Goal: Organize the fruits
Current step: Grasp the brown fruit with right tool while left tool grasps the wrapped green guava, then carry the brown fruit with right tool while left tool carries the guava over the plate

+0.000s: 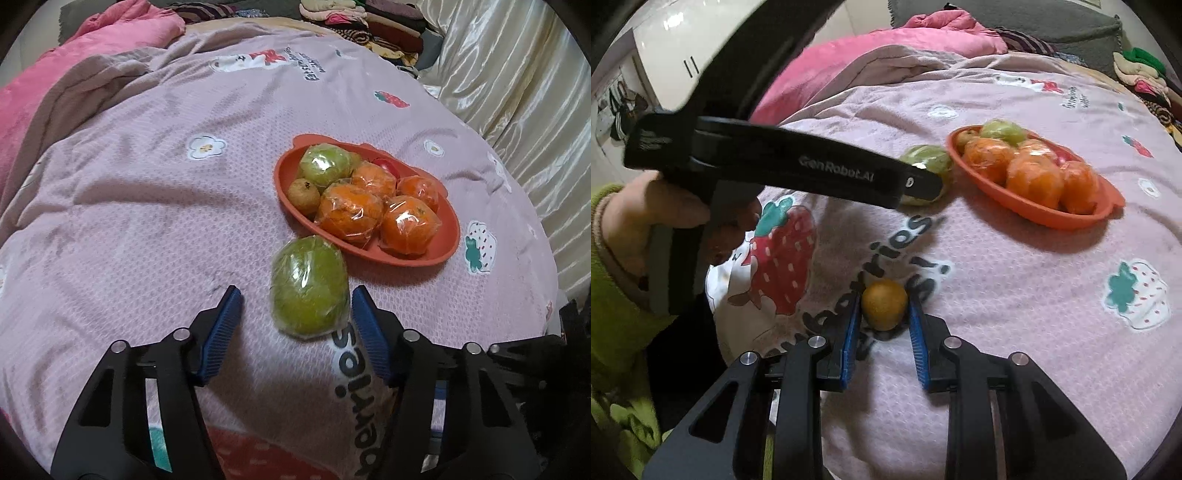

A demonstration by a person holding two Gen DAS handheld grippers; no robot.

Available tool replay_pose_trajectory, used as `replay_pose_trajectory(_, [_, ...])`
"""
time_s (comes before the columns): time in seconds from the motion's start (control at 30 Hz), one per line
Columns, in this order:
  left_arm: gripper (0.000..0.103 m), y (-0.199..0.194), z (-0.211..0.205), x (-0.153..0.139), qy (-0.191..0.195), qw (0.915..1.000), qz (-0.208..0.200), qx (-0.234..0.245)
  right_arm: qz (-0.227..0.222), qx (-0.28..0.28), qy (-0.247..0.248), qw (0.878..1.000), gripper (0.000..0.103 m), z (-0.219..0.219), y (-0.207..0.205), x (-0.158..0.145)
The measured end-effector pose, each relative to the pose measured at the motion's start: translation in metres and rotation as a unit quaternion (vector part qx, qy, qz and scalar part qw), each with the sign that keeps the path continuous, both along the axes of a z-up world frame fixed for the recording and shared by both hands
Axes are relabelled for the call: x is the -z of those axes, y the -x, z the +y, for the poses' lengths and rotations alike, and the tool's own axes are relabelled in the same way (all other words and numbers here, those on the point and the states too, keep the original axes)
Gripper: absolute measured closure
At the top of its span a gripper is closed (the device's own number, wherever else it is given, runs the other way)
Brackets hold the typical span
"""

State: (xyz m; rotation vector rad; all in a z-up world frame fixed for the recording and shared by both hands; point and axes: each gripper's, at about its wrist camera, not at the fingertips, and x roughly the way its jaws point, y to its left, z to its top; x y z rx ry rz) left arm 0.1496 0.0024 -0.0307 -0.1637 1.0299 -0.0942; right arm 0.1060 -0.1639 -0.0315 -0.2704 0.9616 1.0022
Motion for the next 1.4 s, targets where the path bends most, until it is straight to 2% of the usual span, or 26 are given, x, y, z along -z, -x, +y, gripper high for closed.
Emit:
replay_pose_trajectory(0.03, [0.056,-0.002,-0.001,0.001,-0.001,1.0000,0.000,0.002,0.000,0.003,-0.001,1.000,0.079,-0.003,-0.001,-0.001])
replay_pose_trajectory(0.2, [0.067,-0.009,-0.006,0.005,0.004,0.9999,0.001,0.011,-0.002,0.026,-0.009,1.000,0.079,-0.019,-0.010,-0.008])
replay_pose_trajectory(0.37, [0.067,-0.012,-0.006,0.006,0.005,0.9998,0.000,0.018,-0.004,0.045,-0.016,0.999,0.079,-0.033,-0.020,-0.013])
replay_pose_trajectory(0.7, [0.068,0.003,0.000,-0.019,0.026,0.9992,-0.025,0.015,-0.027,0.077,-0.031,0.996,0.079,-0.059,-0.047,-0.036])
replay_pose_trajectory(1.07, [0.068,-0.009,-0.001,-0.041,0.026,0.9986,-0.044,0.017,-0.049,0.081,-0.040,0.995,0.079,-0.052,-0.073,-0.052])
replay_pose_trajectory(1.4, [0.067,-0.029,-0.010,-0.048,0.025,0.9982,-0.047,0.029,-0.061,0.083,-0.044,0.994,0.079,-0.049,-0.087,-0.059])
